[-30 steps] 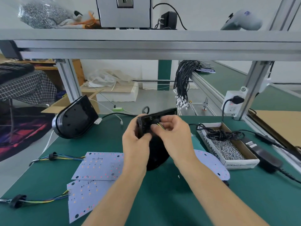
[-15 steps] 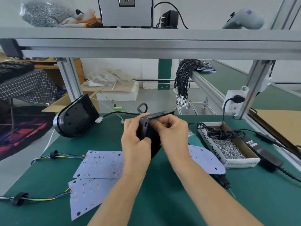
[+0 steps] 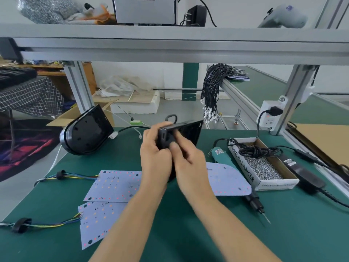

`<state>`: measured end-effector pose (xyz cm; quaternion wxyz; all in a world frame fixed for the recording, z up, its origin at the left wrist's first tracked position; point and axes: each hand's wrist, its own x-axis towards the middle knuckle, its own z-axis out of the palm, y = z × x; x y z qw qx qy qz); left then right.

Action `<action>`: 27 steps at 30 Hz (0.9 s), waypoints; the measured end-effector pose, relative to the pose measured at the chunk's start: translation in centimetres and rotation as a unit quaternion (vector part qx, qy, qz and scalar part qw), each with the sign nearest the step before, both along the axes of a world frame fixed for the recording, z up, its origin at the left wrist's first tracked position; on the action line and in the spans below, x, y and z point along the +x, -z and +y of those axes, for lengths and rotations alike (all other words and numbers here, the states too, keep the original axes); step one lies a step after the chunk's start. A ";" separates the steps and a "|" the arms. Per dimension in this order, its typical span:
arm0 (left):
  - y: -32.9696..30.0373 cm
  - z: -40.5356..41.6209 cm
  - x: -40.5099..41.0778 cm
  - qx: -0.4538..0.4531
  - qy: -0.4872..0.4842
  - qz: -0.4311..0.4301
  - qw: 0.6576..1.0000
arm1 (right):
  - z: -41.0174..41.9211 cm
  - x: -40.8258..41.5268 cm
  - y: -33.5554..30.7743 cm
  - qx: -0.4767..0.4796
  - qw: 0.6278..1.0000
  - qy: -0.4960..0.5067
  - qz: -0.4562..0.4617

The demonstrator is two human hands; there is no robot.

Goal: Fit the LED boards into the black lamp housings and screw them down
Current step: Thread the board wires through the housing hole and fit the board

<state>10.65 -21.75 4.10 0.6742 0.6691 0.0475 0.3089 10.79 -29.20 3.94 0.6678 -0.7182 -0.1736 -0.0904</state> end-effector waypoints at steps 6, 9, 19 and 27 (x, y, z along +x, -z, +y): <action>1.1 -0.4 -0.6 0.073 0.010 -0.029 0.997 | -1.1 0.9 -1.2 -0.300 0.954 0.025 -0.002; 1.2 -1.3 -0.3 0.079 0.009 -0.019 0.997 | -2.2 2.1 -2.4 -0.387 0.921 -0.021 0.038; -0.1 4.1 0.9 -0.245 0.021 0.102 0.964 | -11.4 3.7 -2.4 -0.337 0.939 -0.055 0.039; 0.3 3.3 0.5 -0.248 -0.018 0.117 0.962 | -9.8 1.1 3.8 -0.349 0.918 -0.066 0.176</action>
